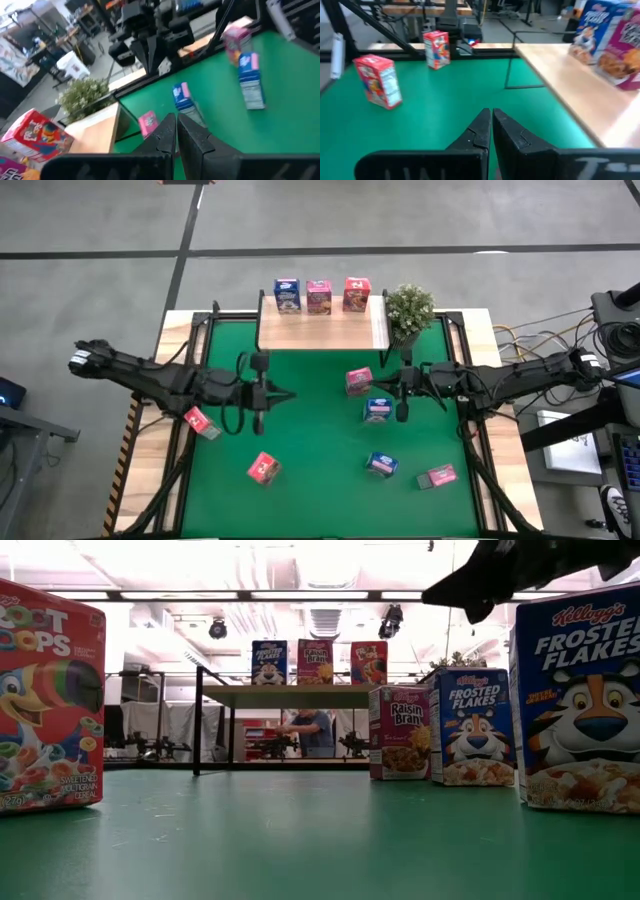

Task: Stack cereal on shelf
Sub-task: Put the top blue cereal box on the shelf aligned with the blue cereal box

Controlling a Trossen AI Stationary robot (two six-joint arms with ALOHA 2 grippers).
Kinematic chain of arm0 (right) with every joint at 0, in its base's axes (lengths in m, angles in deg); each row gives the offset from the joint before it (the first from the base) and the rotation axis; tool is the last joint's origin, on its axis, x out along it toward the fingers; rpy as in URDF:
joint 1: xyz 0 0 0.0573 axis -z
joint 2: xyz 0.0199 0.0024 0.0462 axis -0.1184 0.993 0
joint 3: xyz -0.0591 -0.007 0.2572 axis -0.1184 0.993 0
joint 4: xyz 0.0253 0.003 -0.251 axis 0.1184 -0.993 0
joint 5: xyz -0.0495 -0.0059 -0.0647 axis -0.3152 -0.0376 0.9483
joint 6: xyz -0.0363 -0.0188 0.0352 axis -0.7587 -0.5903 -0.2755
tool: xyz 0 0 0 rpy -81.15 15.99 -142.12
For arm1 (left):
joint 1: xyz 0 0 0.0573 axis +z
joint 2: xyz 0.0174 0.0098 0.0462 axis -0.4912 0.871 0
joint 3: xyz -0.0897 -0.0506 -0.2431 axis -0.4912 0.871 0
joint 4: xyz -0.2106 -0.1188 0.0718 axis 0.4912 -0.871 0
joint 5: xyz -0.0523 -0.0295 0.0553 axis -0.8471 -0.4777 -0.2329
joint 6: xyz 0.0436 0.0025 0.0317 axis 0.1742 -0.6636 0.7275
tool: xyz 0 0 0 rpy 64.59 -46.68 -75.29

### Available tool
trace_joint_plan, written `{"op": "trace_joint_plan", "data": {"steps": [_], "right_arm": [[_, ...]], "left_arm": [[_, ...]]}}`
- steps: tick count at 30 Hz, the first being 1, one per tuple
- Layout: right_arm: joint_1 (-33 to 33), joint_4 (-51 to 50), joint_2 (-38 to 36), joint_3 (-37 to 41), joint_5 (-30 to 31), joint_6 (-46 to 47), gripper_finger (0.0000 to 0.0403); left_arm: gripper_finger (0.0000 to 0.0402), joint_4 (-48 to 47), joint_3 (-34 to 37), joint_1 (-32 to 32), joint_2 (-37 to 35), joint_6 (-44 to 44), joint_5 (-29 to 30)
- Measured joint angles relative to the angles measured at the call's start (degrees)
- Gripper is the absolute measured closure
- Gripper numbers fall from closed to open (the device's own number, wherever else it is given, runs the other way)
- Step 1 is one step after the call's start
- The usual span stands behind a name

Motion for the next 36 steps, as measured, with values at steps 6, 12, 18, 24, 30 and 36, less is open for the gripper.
{"op": "trace_joint_plan", "data": {"steps": [6,12,18,24,30,36], "right_arm": [[-3.90,-0.07,1.29,-0.87,0.42,4.86,0.0394],[-4.86,-9.37,4.46,-5.27,2.82,9.21,0.0394],[-7.00,-27.18,8.42,-13.19,2.67,13.29,0.0394],[-8.11,-40.01,12.92,-19.98,3.00,17.12,0.0394],[-8.11,-43.04,16.18,-22.63,2.99,18.38,0.0371],[-8.09,-44.12,18.23,-22.97,3.02,18.36,0.0292]], "left_arm": [[0.0402,7.48,8.80,-1.80,-6.18,-0.08,0.06],[0.0402,10.00,12.99,-1.65,-12.33,0.55,2.88],[0.0402,9.77,13.17,-1.61,-15.68,0.57,3.67],[0.0402,9.73,13.19,-1.61,-16.29,3.25,3.67],[0.0402,10.01,12.71,-1.61,-15.05,4.66,3.67],[0.0402,9.75,12.71,-1.61,-14.19,4.71,3.67]]}}
